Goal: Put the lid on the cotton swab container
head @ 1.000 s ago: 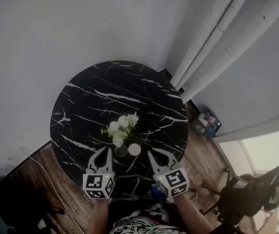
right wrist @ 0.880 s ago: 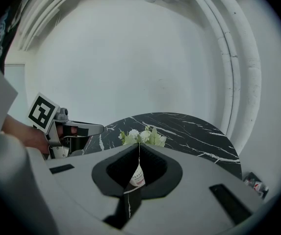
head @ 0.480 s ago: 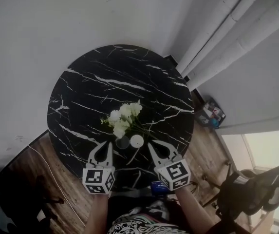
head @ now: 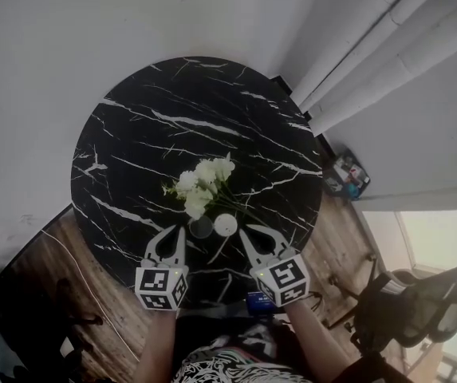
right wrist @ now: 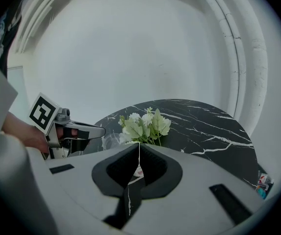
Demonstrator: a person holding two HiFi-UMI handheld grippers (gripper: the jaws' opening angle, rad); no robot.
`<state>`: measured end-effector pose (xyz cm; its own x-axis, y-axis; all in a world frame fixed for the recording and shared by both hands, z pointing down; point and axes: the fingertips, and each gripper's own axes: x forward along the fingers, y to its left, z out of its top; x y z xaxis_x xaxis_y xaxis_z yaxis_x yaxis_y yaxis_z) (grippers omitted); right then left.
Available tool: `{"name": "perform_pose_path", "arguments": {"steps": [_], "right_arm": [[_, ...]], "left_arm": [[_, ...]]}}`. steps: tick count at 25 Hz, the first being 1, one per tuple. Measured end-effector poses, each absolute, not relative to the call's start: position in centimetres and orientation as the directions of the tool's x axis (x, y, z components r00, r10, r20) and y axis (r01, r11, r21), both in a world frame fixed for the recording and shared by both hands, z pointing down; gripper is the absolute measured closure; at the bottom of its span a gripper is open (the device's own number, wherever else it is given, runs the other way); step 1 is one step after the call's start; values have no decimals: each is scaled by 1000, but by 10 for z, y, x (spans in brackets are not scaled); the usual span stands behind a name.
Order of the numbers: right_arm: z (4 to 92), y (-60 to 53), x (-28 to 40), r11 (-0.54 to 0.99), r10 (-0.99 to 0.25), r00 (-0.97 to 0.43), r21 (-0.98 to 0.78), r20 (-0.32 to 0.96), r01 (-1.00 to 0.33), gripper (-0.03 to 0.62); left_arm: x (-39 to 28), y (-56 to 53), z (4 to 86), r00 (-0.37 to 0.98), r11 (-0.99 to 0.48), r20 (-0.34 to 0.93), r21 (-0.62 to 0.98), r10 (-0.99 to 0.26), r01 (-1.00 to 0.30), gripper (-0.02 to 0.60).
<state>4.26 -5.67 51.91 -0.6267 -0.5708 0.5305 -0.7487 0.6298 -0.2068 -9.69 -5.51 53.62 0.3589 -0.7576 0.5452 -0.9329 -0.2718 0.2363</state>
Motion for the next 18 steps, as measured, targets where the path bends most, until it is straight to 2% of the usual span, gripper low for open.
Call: {"name": "perform_pose_path", "arguments": {"steps": [18], "right_arm": [[542, -48, 21, 717, -496, -640, -140, 587, -683, 576]], "left_arm": [[-87, -51, 568, 420, -286, 586, 312, -693, -906, 568]]}}
